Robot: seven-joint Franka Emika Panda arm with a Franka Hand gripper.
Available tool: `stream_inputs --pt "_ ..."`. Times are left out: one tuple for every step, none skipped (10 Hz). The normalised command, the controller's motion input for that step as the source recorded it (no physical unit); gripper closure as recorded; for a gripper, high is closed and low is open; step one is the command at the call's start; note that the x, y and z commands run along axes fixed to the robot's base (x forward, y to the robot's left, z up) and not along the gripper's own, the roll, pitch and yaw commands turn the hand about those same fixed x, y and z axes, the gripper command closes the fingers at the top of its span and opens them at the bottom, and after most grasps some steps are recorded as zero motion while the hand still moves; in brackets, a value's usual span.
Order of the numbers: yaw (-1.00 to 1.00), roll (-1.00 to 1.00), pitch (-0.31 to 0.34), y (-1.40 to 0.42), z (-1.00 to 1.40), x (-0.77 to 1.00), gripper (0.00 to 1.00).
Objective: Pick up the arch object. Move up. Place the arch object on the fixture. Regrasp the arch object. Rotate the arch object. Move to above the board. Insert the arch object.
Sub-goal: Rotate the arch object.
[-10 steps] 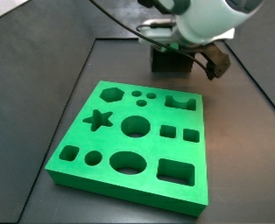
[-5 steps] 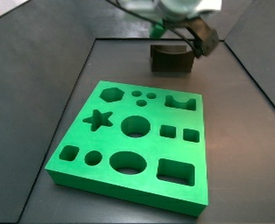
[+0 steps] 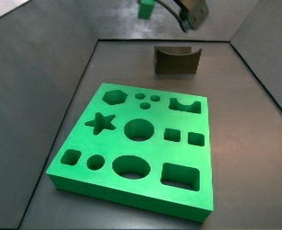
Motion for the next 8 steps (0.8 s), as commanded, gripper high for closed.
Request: stream_inputs --pt "-0.08 -0.11 -0.02 0.04 0.88 -0.81 1.0" --pt "-0.07 -0.11 -0.005 0.02 0.65 -0.59 1.0" --pt "-0.07 -0.1 0.004 0.01 0.54 -0.48 1.0" --pt "-0.06 -0.08 0.03 0.0 0.25 -0.21 1.0" --pt "-0.04 -1.0 -0.079 0.0 0.0 0.0 1.0" --pt "-0.03 -1.0 -0.067 0.04 -0.13 0.12 1.0" --pt "-0.04 -1.0 -0.07 0.05 -0.09 0.09 1.0" --pt "-0.04 -1.0 -0.073 0.02 -0.02 0.0 1.0"
